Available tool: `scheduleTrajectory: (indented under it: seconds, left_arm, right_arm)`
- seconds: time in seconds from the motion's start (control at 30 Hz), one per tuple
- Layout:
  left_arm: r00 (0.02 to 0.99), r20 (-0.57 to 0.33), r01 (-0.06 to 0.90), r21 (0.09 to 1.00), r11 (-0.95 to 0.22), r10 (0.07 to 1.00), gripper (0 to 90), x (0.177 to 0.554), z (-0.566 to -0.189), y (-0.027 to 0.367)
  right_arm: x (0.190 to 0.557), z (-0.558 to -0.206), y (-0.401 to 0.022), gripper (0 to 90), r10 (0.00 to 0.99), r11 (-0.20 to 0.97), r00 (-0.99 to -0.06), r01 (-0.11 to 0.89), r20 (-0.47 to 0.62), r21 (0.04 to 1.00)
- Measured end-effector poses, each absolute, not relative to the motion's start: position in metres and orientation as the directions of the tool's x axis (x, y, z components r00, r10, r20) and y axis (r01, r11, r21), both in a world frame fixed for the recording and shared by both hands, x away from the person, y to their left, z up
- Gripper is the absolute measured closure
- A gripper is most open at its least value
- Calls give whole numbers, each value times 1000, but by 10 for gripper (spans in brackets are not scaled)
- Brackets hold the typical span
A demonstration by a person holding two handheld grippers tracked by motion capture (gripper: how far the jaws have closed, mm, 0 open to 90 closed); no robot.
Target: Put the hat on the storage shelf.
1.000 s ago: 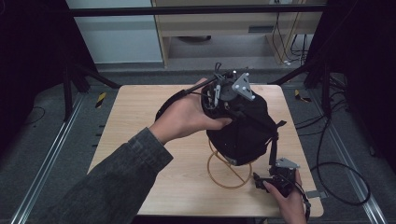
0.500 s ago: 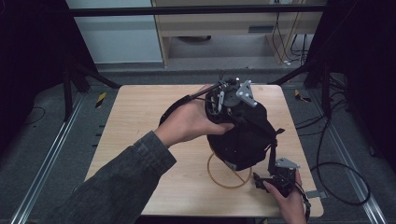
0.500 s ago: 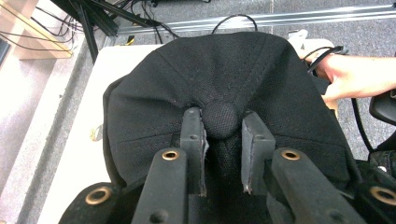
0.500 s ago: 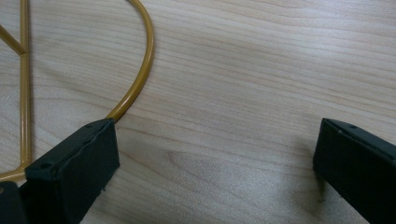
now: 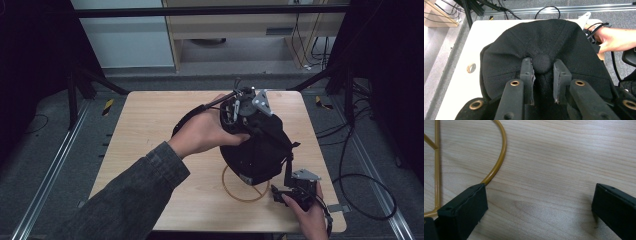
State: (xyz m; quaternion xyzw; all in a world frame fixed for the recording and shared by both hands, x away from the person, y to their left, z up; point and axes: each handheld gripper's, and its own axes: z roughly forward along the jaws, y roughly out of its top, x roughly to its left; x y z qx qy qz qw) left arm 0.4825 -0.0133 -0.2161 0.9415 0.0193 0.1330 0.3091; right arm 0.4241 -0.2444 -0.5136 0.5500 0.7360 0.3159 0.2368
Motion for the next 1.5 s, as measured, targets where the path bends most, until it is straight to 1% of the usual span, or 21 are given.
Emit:
scheduleTrajectory:
  seconds: [0.37, 0.63, 1.07, 1.3, 1.5]
  left_arm:
    - [968, 225, -45, 583, -811, 108, 731, 482, -225, -17]
    - [967, 232, -50, 572, -818, 103, 724, 482, -231, -19]
    - [963, 241, -42, 577, -816, 121, 692, 483, -237, -17]
    - [962, 243, -37, 578, -815, 128, 692, 484, -237, -19]
    - [960, 246, -38, 582, -812, 131, 667, 483, -239, -19]
  right_arm:
    - [424, -514, -244, 5, 959, 194, -282, 660, 0, 726]
    - [424, -514, -244, 5, 959, 195, -282, 660, -1, 725]
    - [424, -514, -244, 5, 959, 196, -283, 660, -2, 725]
    - [424, -514, -244, 5, 959, 195, -282, 660, -1, 725]
    - [424, -514, -244, 5, 959, 196, -283, 660, -1, 725]
